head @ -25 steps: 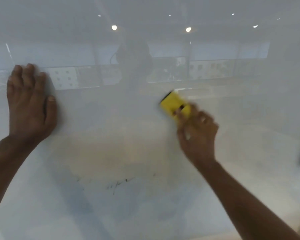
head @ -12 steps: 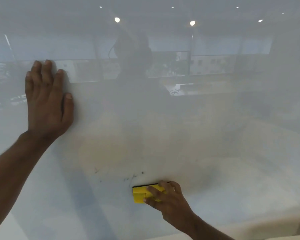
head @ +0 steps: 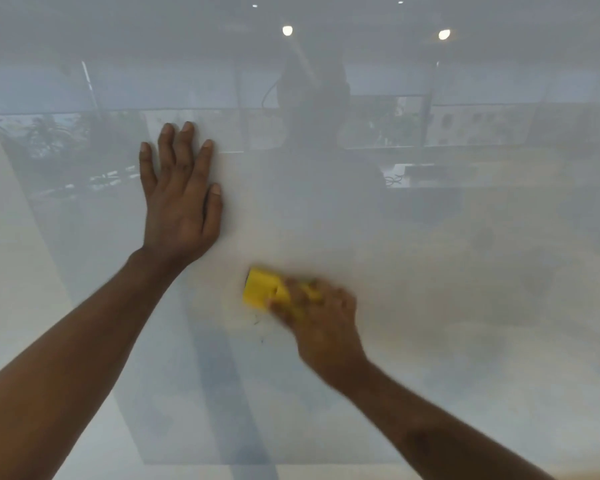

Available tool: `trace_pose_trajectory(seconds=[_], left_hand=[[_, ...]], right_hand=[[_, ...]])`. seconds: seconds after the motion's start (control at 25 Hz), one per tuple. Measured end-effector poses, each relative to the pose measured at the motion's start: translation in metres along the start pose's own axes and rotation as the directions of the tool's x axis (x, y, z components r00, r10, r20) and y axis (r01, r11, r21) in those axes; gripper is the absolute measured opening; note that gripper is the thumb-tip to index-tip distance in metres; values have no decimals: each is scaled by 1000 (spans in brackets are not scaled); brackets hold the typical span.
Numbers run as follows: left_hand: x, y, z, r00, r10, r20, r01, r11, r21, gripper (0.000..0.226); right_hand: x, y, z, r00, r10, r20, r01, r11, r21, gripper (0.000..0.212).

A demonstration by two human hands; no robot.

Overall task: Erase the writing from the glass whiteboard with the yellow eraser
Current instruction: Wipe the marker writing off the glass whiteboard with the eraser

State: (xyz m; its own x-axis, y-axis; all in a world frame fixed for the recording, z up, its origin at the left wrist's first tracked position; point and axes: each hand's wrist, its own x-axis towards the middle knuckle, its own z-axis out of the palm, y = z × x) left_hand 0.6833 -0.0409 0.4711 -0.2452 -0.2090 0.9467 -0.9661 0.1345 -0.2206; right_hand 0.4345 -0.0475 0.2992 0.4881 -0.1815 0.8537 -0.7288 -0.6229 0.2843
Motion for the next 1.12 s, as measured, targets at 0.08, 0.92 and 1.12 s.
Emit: trace_pose_trajectory(seconds=[0.08,0.92,1.12], left_hand=[[-7,-3,0,1000,-3,9,3,1000,16,57],[-143,146,11,836,426,346,-313,888,-336,66],[-136,173,45,919,342,197,-286,921,-264,64]], right_hand=[[-64,-26,20,953,-208,221,207,978,26,39],[-92,32,-9,973,-112,201,108,994,30,58],[-53,66,-32,993,36,111,-46,995,90,38]])
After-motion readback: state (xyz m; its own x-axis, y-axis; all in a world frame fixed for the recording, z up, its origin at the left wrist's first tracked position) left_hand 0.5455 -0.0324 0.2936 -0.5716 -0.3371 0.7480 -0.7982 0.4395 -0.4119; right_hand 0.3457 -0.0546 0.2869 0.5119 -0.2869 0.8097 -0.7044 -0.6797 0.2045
